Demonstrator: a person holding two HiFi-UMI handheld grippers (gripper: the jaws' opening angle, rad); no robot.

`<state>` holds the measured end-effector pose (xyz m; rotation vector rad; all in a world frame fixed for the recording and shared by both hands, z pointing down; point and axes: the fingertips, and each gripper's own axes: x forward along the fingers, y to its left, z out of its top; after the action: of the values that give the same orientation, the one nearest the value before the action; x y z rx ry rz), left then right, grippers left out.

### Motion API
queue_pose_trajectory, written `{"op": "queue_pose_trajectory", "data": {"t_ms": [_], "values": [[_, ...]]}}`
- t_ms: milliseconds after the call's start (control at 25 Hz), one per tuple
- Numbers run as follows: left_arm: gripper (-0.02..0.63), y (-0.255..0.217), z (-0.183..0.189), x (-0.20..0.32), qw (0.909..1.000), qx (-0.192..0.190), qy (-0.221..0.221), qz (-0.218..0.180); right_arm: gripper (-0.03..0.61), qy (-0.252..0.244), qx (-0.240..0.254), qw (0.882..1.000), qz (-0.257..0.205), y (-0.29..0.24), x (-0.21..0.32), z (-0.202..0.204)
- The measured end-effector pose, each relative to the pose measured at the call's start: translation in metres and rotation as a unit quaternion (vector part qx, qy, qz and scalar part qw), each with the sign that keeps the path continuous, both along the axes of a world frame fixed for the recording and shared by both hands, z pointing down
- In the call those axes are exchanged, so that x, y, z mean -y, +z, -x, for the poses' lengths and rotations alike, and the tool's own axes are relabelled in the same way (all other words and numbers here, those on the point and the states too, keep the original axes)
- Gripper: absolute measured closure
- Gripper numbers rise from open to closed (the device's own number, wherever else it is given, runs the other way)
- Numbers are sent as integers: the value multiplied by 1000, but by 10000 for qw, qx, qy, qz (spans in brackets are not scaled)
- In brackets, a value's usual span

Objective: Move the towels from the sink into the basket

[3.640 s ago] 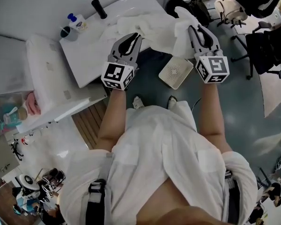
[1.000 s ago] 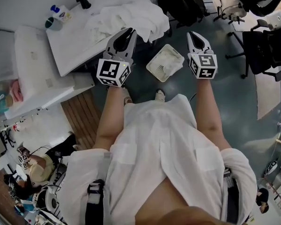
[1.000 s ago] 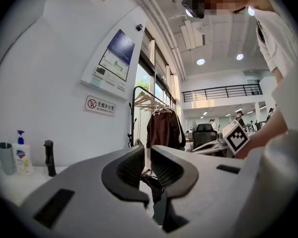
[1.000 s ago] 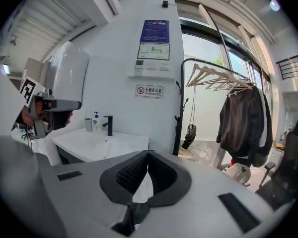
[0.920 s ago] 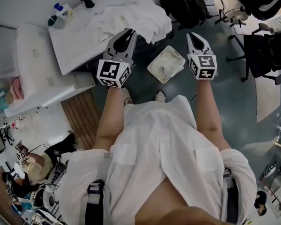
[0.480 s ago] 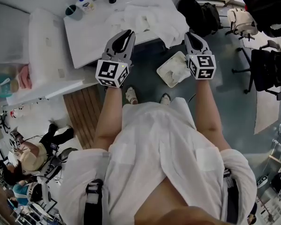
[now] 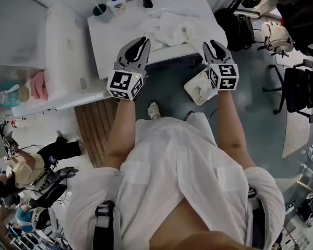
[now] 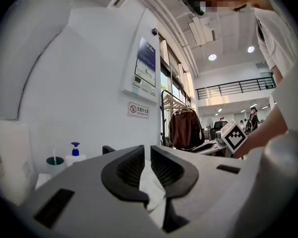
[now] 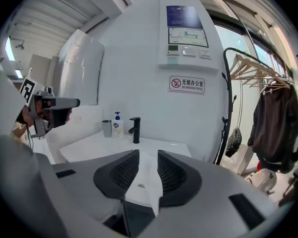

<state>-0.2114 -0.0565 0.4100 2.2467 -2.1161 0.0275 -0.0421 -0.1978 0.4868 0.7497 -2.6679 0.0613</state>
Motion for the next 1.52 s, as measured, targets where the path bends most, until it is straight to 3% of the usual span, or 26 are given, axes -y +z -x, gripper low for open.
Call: {"op": "queue_pose_trajectory", "data": {"t_ms": [240, 520, 1120, 1520], "values": [[581, 2, 42, -14, 10000, 35, 60, -14, 352, 182, -90, 9995, 242, 22, -9, 41], [574, 8, 65, -16, 9996, 48, 279, 20, 241, 328, -287, 9969, 658, 48, -13, 70], [557, 19, 76, 40, 9983, 11, 561, 142, 126, 341, -1125, 9890, 900, 100, 46, 97], [537, 37, 80, 88, 9976, -16, 585, 371, 91, 411, -1432, 9771, 1517, 149, 96, 105]]}}
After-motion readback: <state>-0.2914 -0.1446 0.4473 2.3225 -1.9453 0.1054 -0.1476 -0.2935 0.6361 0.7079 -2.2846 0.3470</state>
